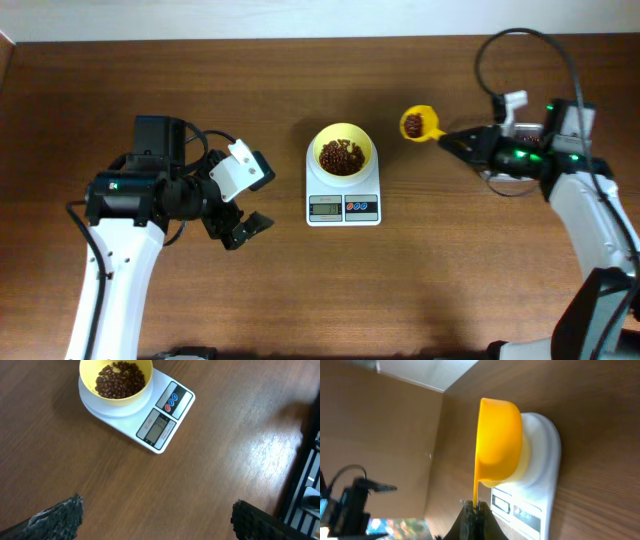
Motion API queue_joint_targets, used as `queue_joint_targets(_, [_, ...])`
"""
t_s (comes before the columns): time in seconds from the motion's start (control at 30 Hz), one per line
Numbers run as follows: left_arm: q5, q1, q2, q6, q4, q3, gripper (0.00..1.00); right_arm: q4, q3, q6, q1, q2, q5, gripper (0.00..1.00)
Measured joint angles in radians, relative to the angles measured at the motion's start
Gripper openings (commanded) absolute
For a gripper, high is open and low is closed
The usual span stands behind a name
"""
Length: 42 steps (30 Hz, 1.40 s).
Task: Scoop item into bowl and weigh 50g on scale
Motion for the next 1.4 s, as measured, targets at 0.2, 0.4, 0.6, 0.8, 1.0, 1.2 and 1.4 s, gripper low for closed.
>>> queue_joint_targets(0.2, [0.000, 0.000, 0.000, 0.000, -0.002, 0.000, 0.99, 0.116, 0.000, 0.002, 0.161, 0.000, 0.001, 0.04])
queue_joint_targets(0.4, [0.000, 0.000, 0.000, 0.000, -0.002, 0.000, 0.99, 0.147, 0.000, 0.000, 0.227, 0.000, 0.070, 0.04])
queue_joint_targets(0.6, [0.000, 0.000, 0.000, 0.000, -0.002, 0.000, 0.99, 0.171, 0.000, -0.167, 0.238, 0.000, 0.119, 0.04])
queue_joint_targets(0.8, [0.000, 0.000, 0.000, 0.000, -0.002, 0.000, 0.99, 0.174, 0.000, -0.201, 0.238, 0.000, 0.164, 0.04])
queue_joint_targets(1.0, [0.000, 0.000, 0.000, 0.000, -0.002, 0.000, 0.99, 0.174, 0.000, -0.289, 0.255, 0.000, 0.224, 0.04])
queue_joint_targets(1.2, [0.000, 0.000, 0.000, 0.000, -0.002, 0.000, 0.99, 0.173, 0.000, -0.411, 0.310, 0.000, 0.294, 0.04])
queue_joint_targets(1.4, [0.000, 0.000, 0.000, 0.000, -0.002, 0.000, 0.99, 0.167, 0.000, -0.507, 0.325, 0.000, 0.312, 0.04])
